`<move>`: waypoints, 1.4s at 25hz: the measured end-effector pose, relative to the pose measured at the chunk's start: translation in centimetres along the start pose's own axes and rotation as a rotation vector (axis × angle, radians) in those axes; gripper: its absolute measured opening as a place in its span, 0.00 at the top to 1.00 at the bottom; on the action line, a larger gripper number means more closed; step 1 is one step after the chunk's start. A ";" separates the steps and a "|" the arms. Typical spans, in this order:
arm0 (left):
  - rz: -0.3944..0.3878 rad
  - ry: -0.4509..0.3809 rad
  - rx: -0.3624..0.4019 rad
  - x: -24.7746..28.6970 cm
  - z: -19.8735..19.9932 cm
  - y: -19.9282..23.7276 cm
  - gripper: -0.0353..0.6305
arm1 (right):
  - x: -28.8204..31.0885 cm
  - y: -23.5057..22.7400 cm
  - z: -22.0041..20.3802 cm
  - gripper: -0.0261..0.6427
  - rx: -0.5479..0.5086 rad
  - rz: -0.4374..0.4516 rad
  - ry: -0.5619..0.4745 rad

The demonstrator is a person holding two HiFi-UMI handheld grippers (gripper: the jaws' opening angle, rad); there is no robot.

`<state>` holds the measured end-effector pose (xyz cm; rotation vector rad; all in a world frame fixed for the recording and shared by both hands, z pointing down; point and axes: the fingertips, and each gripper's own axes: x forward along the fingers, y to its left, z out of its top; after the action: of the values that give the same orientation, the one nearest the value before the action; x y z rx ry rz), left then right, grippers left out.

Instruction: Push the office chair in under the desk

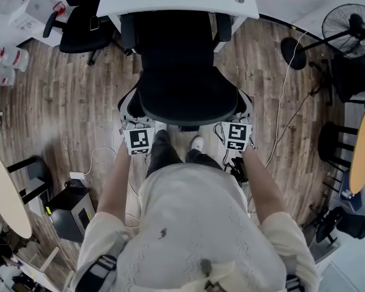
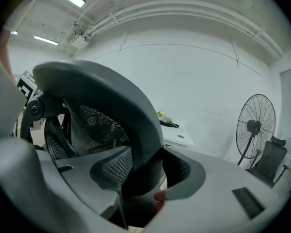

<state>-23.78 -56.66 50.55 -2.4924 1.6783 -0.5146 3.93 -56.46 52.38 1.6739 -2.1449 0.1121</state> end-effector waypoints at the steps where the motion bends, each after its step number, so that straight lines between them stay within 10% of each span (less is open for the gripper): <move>1: -0.001 -0.001 0.000 0.1 0.0 0.1 0.62 | 0.1 0.0 0.1 0.66 0.000 -0.001 -0.001; 35: -0.019 -0.018 -0.003 6.8 0.5 3.7 0.62 | 7.0 -1.4 2.7 0.66 -0.016 -0.030 -0.003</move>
<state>-24.57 -64.35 50.62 -2.5101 1.6519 -0.4902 3.15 -64.05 52.28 1.6980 -2.1162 0.0836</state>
